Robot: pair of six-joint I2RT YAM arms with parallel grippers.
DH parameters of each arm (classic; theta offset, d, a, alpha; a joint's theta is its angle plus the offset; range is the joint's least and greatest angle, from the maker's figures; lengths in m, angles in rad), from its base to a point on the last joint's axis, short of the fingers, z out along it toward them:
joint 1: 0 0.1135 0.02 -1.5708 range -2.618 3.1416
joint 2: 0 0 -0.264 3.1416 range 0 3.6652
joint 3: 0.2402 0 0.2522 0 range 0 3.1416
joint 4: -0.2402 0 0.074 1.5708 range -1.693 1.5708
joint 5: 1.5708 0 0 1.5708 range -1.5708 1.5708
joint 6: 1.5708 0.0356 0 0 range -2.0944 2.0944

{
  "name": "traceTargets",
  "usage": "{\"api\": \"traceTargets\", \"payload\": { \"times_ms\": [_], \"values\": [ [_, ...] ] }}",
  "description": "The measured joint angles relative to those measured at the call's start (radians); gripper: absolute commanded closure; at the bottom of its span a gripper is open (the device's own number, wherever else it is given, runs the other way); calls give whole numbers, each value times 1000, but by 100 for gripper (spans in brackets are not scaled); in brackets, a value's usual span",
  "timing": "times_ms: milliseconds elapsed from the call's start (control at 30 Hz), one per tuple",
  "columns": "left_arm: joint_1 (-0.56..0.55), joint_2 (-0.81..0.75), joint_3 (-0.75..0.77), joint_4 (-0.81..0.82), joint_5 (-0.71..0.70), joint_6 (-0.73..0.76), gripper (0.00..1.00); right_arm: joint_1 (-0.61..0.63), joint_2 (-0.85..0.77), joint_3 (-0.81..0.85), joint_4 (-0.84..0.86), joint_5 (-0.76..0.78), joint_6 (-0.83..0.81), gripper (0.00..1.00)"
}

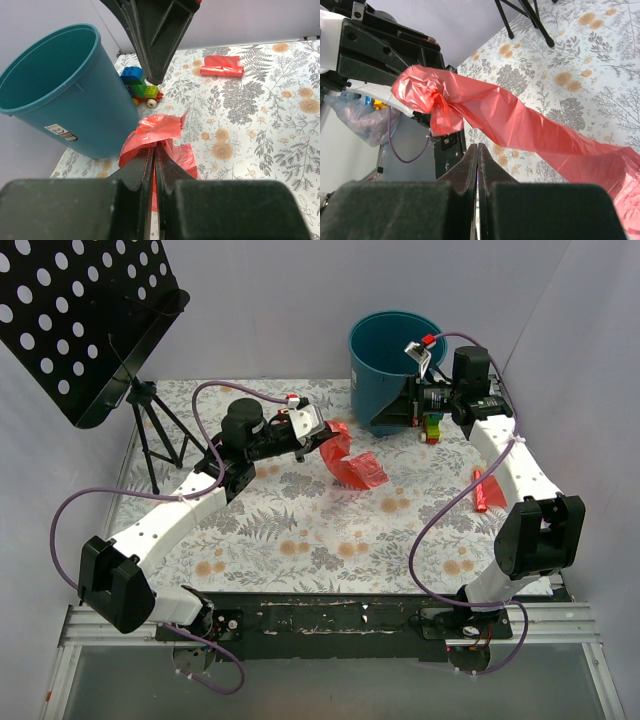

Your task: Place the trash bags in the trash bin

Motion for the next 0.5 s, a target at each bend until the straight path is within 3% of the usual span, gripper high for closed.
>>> {"api": "traceTargets", "payload": {
  "times_ms": [33, 67, 100, 167, 200, 500],
  "values": [
    [4, -4, -2, 0, -1, -1, 100, -7, -1, -2, 0, 4, 0, 99],
    [6, -6, -2, 0, -2, -2, 100, -15, -1, -4, -1, 7, 0, 85],
    [8, -7, -3, 0, -1, -5, 100, -16, -1, -4, 0, 11, 5, 62],
    [8, -7, -3, 1, 5, -8, 100, -9, -1, -3, -3, 15, 19, 27],
    [8, -7, -3, 1, 13, -8, 100, -4, -1, -3, -3, 16, 22, 20],
    [8, 6, -4, 29, 103, 36, 100, 109, 30, 53, 5, 10, 20, 21]
  ]
}}
